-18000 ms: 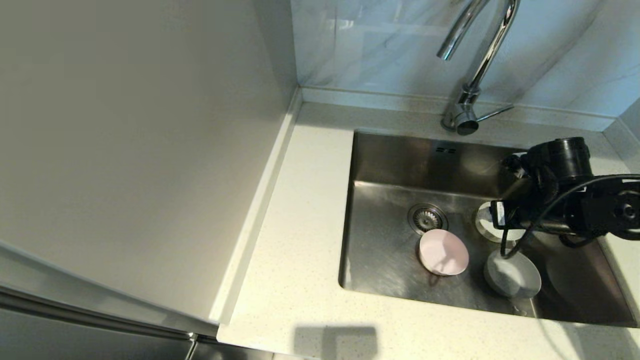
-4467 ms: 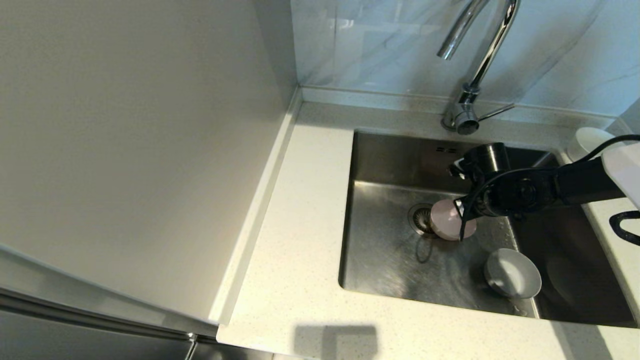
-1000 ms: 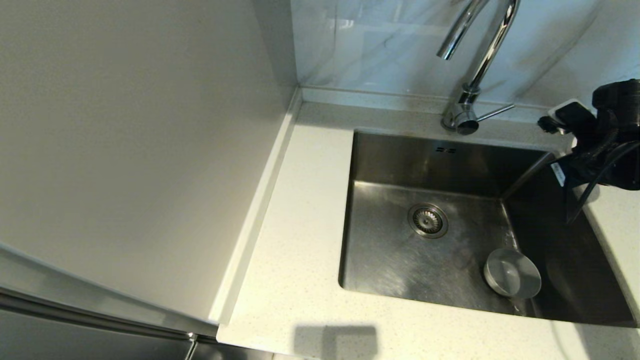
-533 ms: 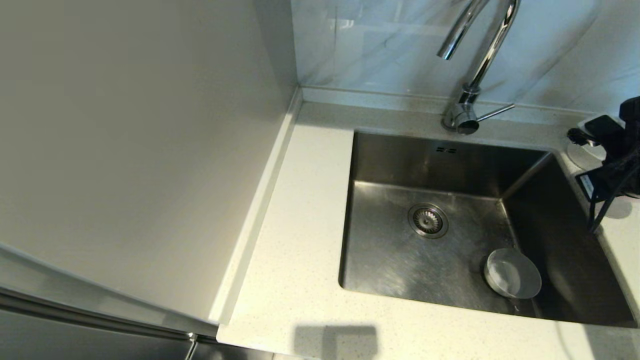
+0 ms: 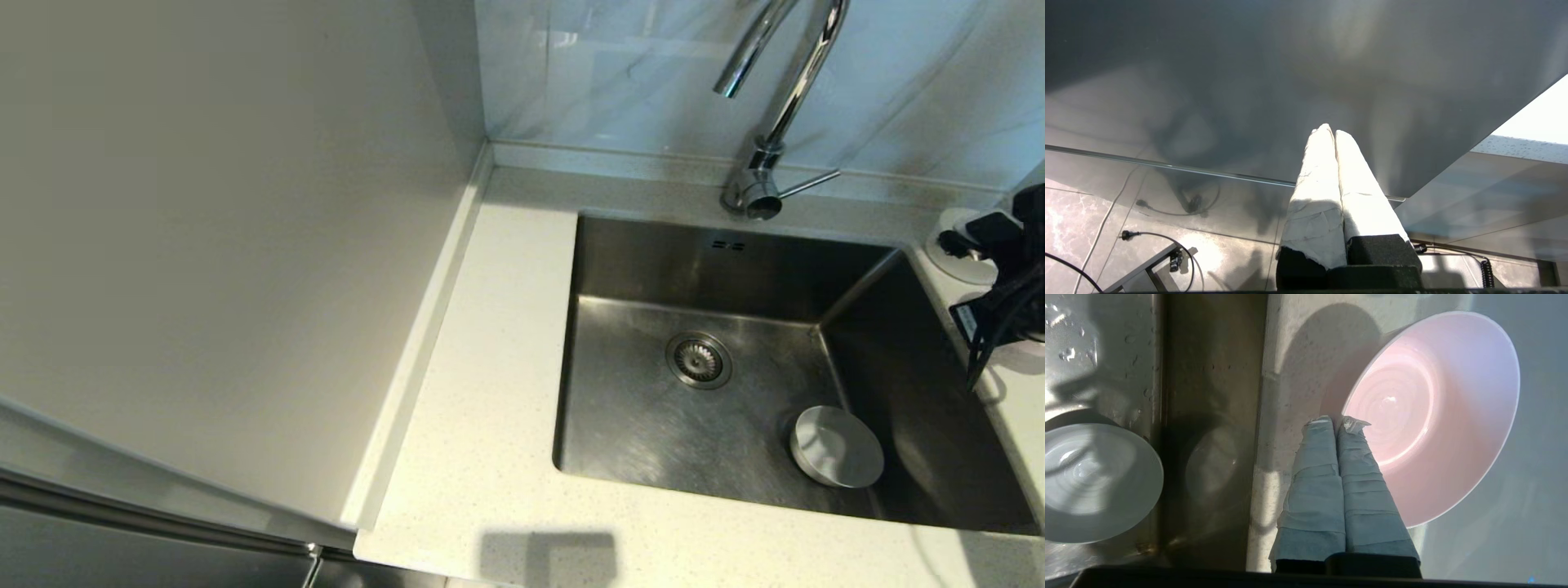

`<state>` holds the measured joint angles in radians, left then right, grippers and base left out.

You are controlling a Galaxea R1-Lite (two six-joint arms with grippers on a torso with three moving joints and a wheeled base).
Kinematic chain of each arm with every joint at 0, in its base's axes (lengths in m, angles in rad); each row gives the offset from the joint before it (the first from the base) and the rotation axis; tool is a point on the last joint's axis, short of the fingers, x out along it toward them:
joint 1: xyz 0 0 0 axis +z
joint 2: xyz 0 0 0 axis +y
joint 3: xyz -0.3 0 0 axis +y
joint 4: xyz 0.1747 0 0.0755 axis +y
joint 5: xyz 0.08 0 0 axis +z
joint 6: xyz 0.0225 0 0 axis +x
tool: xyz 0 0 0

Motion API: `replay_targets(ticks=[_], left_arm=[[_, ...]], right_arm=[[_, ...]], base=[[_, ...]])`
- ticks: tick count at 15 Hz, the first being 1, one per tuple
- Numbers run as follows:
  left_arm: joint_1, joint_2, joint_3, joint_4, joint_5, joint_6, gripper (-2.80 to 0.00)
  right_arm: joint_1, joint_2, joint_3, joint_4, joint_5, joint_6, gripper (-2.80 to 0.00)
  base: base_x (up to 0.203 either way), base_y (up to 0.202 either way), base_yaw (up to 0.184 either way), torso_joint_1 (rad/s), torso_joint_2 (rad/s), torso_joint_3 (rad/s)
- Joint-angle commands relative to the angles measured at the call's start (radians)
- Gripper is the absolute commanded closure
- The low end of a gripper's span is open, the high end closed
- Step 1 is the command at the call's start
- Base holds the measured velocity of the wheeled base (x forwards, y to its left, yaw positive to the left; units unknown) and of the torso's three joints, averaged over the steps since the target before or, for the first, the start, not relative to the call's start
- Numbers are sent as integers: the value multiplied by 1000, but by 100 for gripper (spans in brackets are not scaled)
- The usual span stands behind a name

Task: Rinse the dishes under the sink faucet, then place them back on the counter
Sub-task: Put a bowl back to the table from the sink

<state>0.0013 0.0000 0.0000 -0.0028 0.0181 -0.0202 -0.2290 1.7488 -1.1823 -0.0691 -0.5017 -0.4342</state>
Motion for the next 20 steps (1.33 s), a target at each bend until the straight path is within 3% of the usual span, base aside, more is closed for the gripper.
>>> replay_targets(ticks=[1,7,8,16,20], left_arm=[[0,-3,0,0,0,0,0],[0,-3,0,0,0,-1,0],[0,-3,0,0,-1,0,0],[0,-3,0,0,0,0,0],[0,-3,0,0,0,-1,0]], right_arm=[[-13,28,15,-1,-3,6,0],[-33,55,12,-6,-5,5,0],[-33,55,12,-14,-5,5,-280],[-29,-9,-29,-62,1,0,-280],[151,-110,40,-98,79,10,-280]], base=[[0,0,0,0,0,0],[0,0,0,0,0,0],[0,0,0,0,0,0],[0,0,0,0,0,0],[0,0,0,0,0,0]])
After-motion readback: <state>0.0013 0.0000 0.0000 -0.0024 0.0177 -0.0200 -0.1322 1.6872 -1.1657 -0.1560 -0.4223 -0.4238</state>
